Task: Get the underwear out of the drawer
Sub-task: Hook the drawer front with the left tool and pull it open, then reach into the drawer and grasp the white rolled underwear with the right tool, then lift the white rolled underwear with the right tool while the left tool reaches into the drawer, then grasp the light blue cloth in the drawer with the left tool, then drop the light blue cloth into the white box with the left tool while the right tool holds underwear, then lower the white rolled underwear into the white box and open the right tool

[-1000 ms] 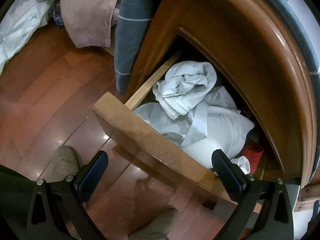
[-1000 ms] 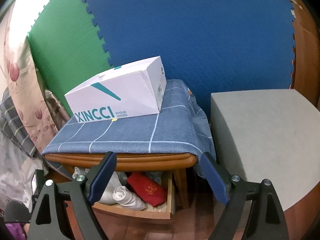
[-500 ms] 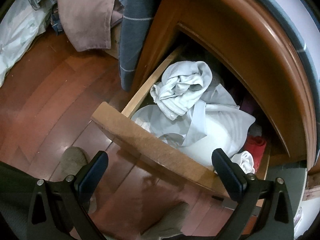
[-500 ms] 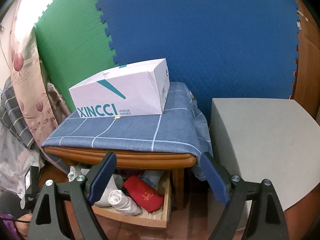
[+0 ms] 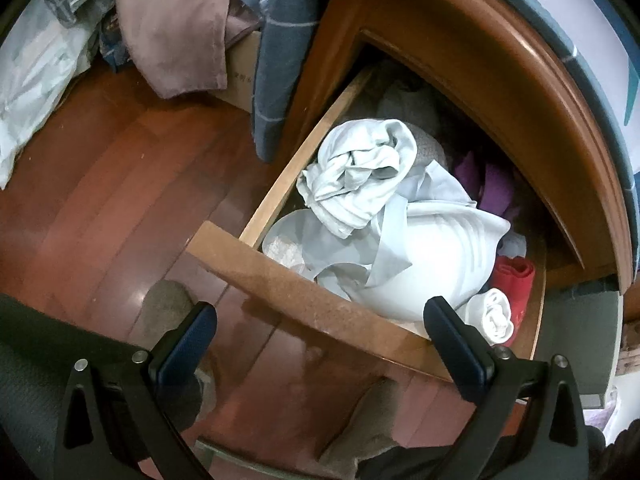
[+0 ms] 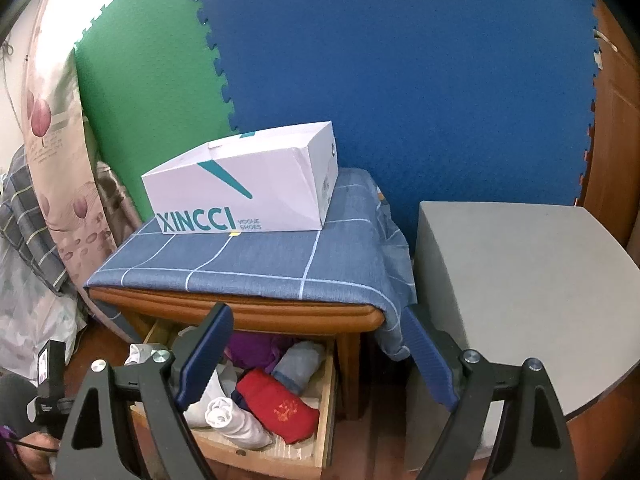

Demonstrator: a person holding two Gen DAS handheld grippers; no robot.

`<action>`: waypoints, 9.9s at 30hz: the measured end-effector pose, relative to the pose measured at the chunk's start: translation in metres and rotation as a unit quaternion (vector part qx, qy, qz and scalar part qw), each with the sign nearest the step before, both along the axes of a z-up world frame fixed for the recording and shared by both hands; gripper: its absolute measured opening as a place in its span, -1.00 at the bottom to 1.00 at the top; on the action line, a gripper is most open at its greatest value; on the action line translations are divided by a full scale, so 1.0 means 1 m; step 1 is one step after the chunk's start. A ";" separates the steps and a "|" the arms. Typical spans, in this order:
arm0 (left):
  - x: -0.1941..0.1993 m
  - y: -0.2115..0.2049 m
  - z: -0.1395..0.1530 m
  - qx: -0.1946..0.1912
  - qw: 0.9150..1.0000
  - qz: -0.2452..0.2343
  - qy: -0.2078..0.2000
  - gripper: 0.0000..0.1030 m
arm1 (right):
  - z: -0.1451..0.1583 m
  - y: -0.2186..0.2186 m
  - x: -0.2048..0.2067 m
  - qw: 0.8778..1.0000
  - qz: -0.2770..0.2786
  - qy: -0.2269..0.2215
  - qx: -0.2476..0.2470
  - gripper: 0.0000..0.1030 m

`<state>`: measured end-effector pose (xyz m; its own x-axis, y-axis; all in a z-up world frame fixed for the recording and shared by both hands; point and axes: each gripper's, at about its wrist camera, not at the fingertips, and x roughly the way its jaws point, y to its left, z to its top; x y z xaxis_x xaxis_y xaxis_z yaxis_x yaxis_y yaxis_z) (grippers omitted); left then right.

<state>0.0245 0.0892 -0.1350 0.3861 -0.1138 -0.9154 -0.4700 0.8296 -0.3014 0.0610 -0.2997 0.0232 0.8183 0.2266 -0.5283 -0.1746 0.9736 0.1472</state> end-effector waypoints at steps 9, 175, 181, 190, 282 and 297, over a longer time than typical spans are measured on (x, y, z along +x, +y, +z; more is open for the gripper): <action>-0.009 -0.001 0.000 0.015 1.000 -0.004 0.010 1.00 | -0.009 0.018 0.002 0.999 0.036 0.018 -0.006 0.71; 0.094 -0.117 0.049 0.257 0.723 -0.636 -0.083 1.00 | -0.101 0.084 0.025 0.915 0.207 0.332 0.100 -0.84; 0.090 -0.127 0.019 0.262 0.689 -0.674 -0.051 0.99 | -0.104 0.081 0.028 0.911 0.207 0.335 0.123 -0.84; 0.091 -0.120 -0.003 0.255 0.674 -0.693 -0.020 -0.66 | -0.103 0.077 0.030 0.909 0.206 0.333 0.141 -0.84; 0.101 -0.067 0.278 0.337 0.857 -0.191 -0.340 1.00 | -0.031 0.028 0.016 0.915 0.216 0.207 0.270 -0.84; 0.035 0.034 0.173 0.184 0.937 -0.096 -0.283 1.00 | 0.154 0.076 0.148 0.969 0.196 0.073 0.130 -0.84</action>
